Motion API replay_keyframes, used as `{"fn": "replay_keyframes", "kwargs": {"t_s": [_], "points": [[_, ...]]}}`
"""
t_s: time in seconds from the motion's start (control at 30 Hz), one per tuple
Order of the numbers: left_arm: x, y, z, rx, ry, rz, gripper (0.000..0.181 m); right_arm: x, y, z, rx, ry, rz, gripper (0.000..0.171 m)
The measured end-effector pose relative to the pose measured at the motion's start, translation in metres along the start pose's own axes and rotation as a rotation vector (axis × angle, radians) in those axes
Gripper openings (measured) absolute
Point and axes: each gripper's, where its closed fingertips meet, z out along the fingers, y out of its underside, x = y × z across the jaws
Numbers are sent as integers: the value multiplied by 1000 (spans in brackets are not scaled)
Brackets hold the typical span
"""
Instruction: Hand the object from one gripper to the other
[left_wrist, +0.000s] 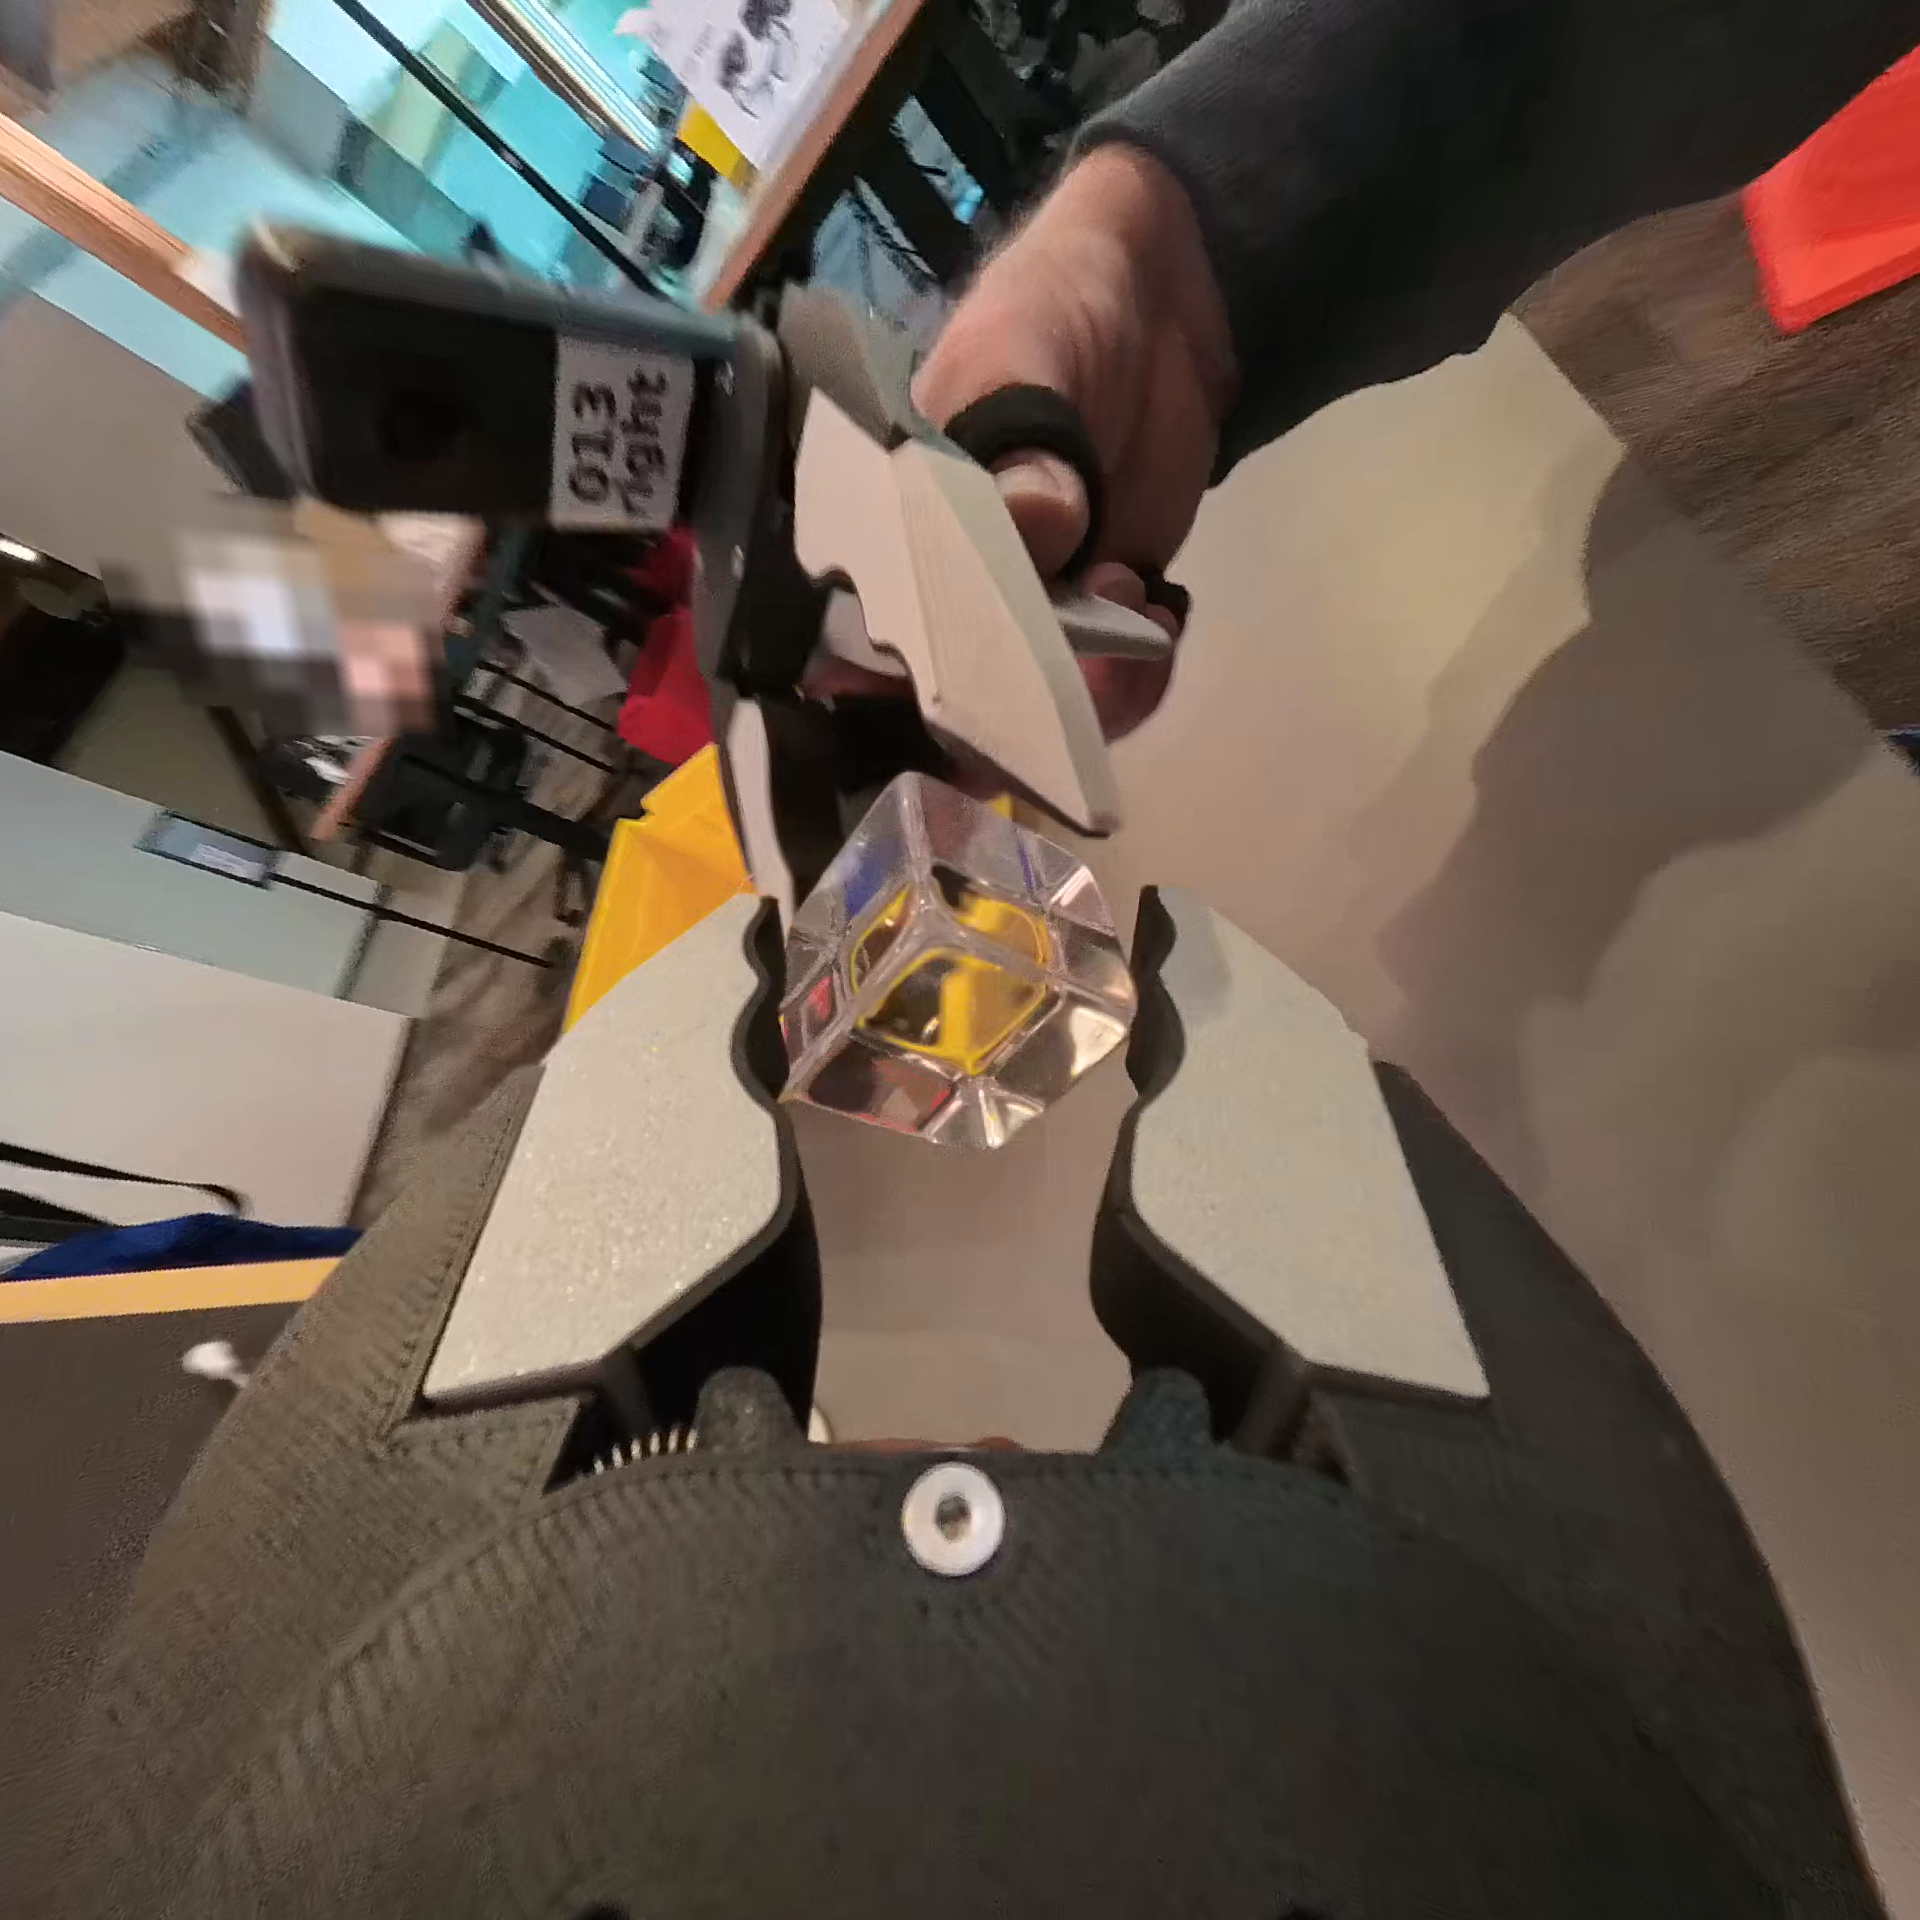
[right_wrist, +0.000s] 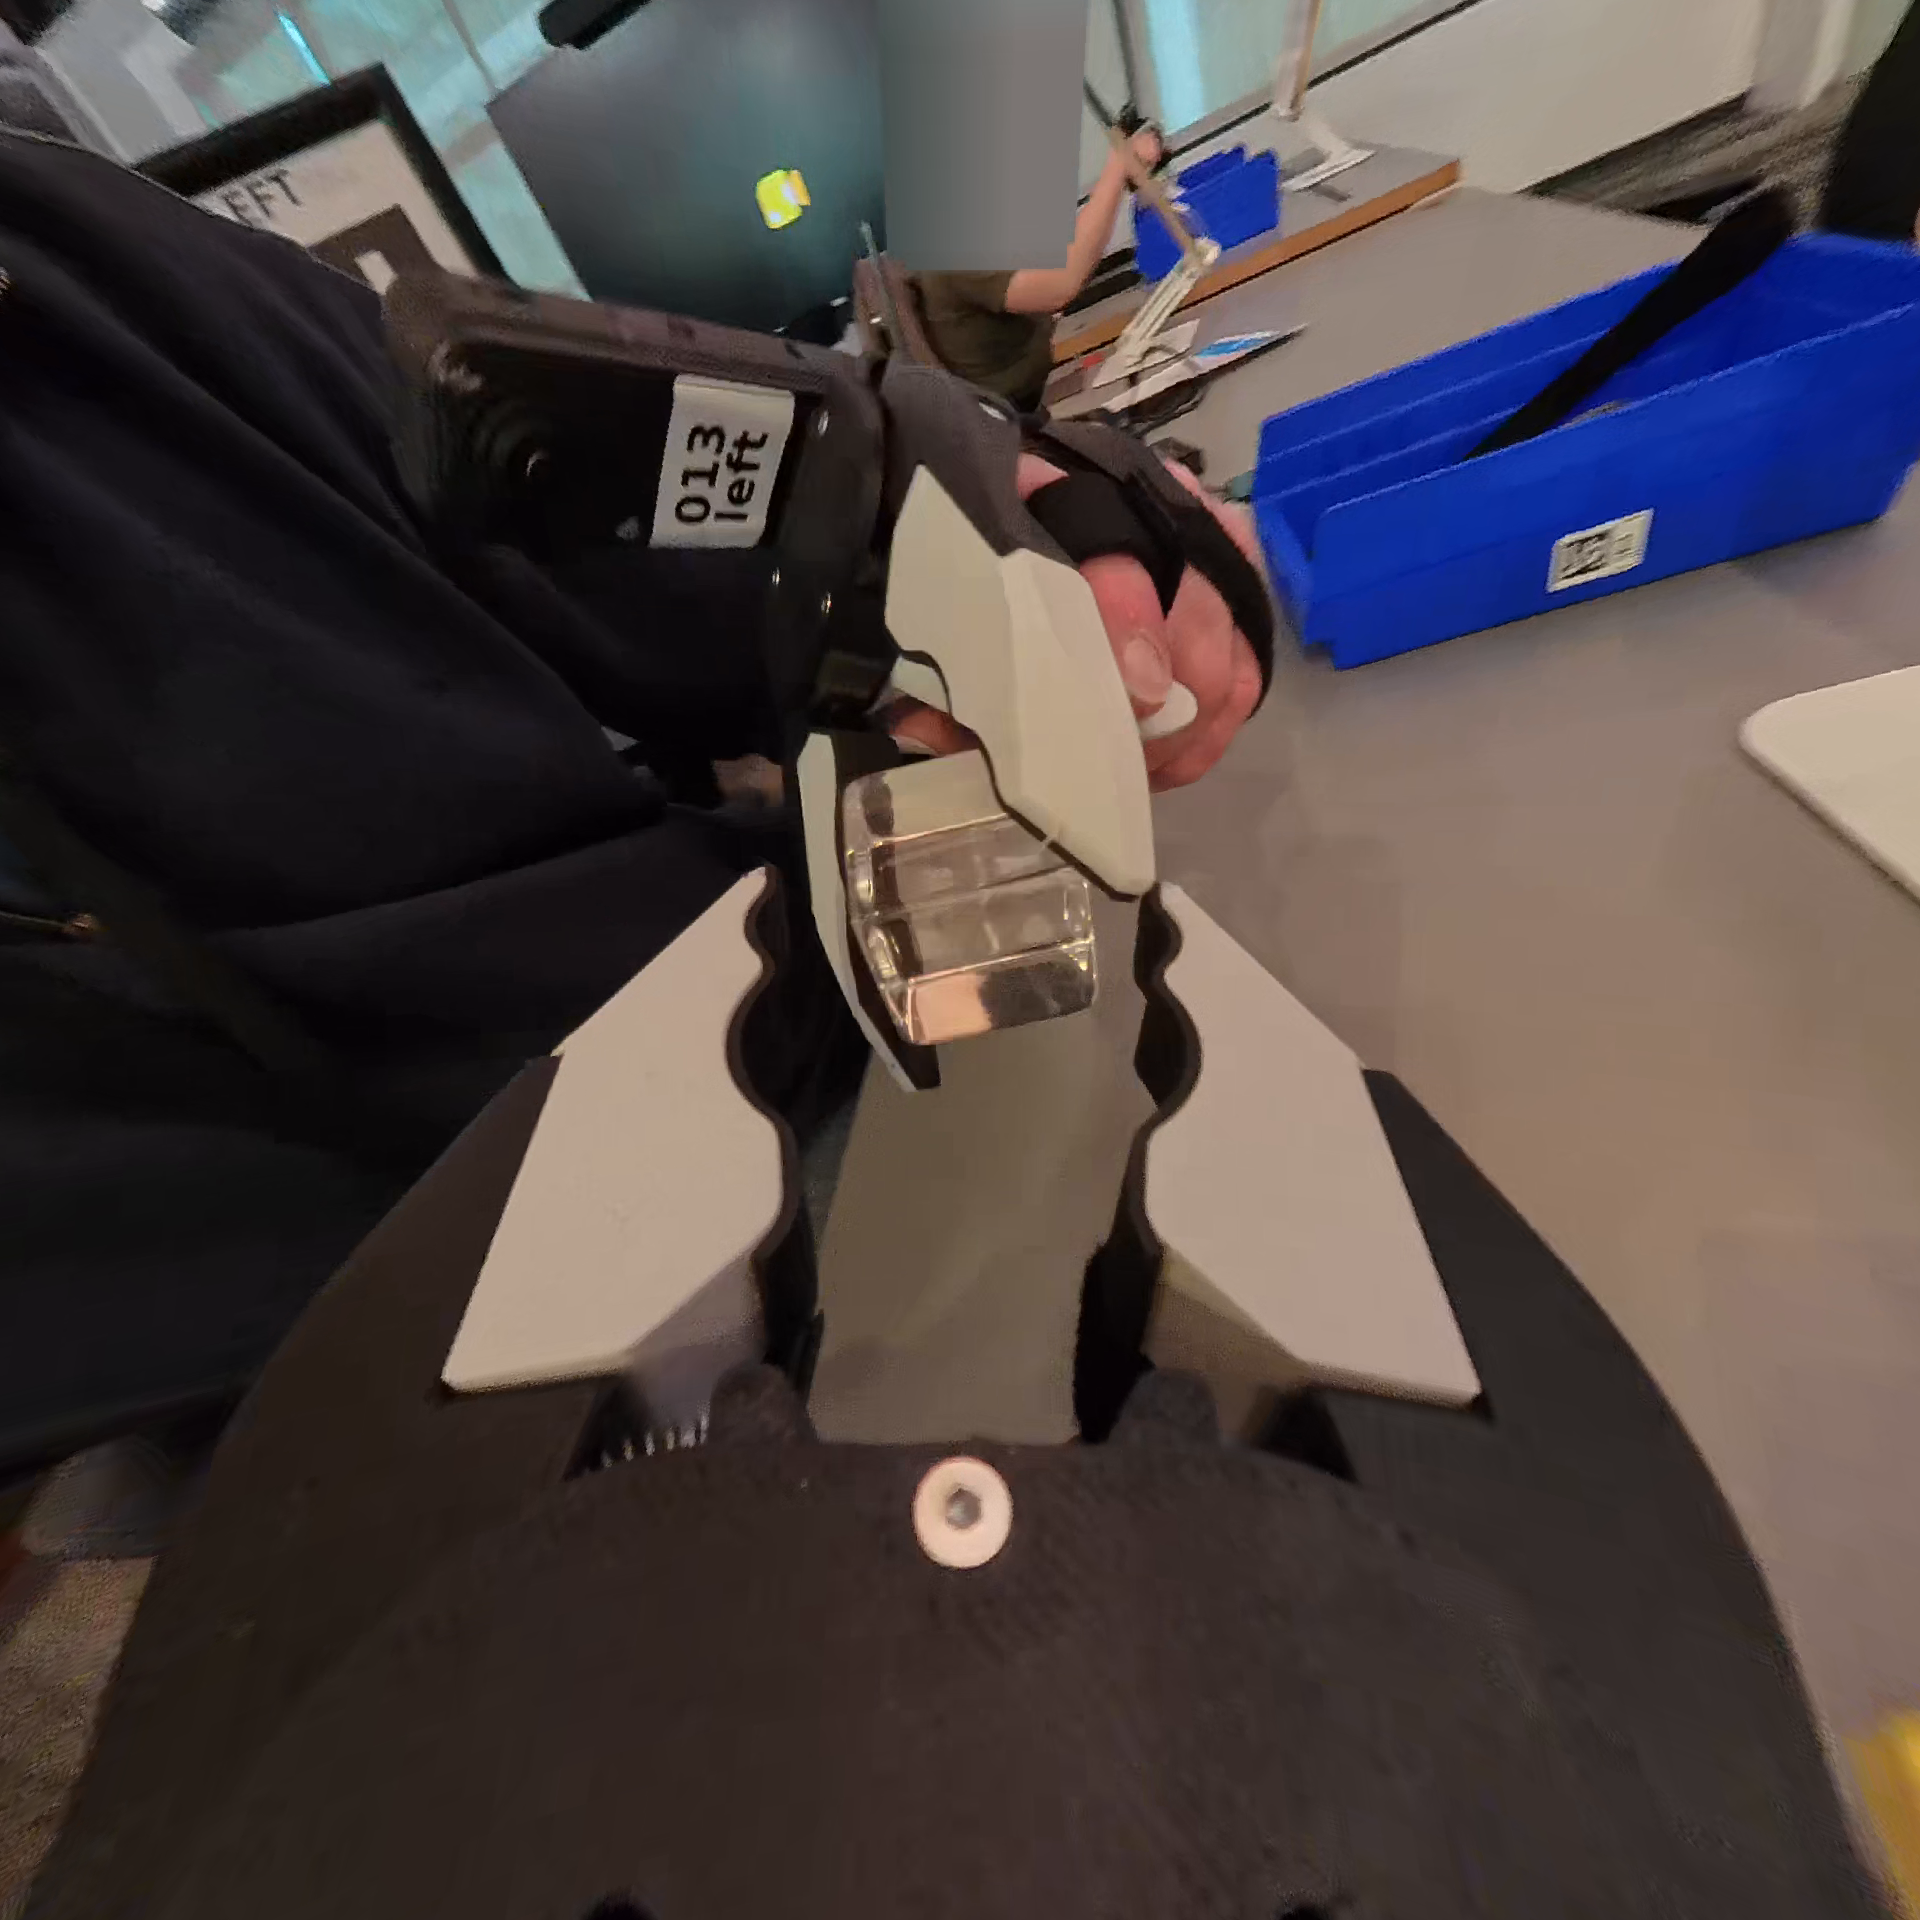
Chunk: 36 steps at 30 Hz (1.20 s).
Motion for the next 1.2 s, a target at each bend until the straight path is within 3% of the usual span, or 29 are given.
{"fn": "replay_keyframes", "kwargs": {"t_s": [0.17,0.47,0.6,0.83,1.2], "points": [[-2,-3,-7,29,198,-190,64,12,8,-18,-222,298,-328,60],[-1,0,-24,-41,584,-331,64,-5,-15,-25,-433,482,-897,67],[6,-4,-35,-67,769,-338,64,-19,-16,-14,-543,392,-1096,67],[29,-6,-51,-192,1052,-261,64,-19,-12,2,-700,274,-1239,59],[46,-4,-57,-271,1250,-206,64,-18,7,19,-781,204,-1264,39]]}}
